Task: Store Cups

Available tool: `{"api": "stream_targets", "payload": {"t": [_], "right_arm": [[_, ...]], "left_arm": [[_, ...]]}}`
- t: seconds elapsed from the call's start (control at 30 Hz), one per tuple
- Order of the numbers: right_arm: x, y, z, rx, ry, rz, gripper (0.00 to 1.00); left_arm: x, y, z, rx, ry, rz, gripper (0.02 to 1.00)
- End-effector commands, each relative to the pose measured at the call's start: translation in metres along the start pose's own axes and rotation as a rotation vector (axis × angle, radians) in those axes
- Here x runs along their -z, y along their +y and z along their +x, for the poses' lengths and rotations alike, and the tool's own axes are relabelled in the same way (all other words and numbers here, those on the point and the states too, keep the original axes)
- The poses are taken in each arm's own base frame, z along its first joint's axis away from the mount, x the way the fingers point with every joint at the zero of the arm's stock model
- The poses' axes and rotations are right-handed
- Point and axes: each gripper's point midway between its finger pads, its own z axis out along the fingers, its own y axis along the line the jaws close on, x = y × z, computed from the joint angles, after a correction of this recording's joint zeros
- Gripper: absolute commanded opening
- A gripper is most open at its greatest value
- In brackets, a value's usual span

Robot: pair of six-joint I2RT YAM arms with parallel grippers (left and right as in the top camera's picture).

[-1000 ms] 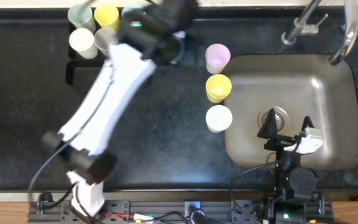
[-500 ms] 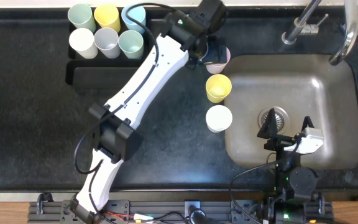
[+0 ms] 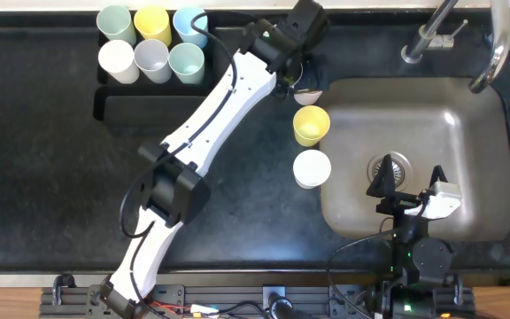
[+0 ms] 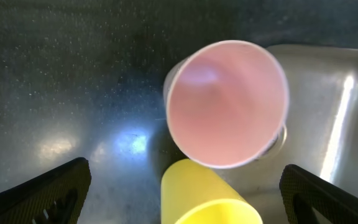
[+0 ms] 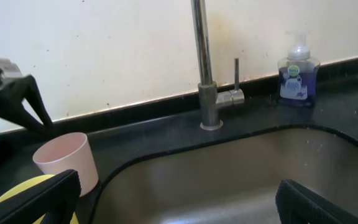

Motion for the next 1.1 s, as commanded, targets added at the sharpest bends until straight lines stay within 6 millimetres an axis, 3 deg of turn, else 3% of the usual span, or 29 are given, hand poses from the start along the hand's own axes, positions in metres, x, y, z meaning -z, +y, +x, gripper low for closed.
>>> {"api": "stream_targets", "payload": {"t": [0.03,0.37,0.73,0.77,0.8,0.87,1.1], "right_arm": [[0.0,0.002,0.004,-0.004,0.004,-0.011,0.996],[0.0,0.002,0.004,-0.004,0.004,-0.011,0.996],[0.0,0.002,0.004,-0.004,0.004,-0.011,0.998],[0.0,0.002,0.004,-0.004,0.004,-0.011,0.996],[0.0,0.002,0.004,-0.004,0.004,-0.011,0.998],[0.0,0.002,0.004,-0.004,0.004,-0.011,0.996],[0.0,0.002,0.004,-0.004,0.004,-0.011,0.998]], "left_arm": [[-0.003,0.008,-0.01,0.044,0.0,0.004,1.0],[-0.027,0.018,-0.006,0.067,0.035,-0.03,1.0],[-0.031,0.019,-0.01,0.074,0.029,-0.028,0.98],[-0.031,0.019,-0.01,0.074,0.029,-0.028,0.877],[-0.031,0.02,-0.01,0.074,0.03,-0.029,0.654],[-0.032,0.02,-0.01,0.073,0.03,-0.03,0.036],[-0.03,0.022,-0.019,0.08,-0.001,-0.03,0.036]]}}
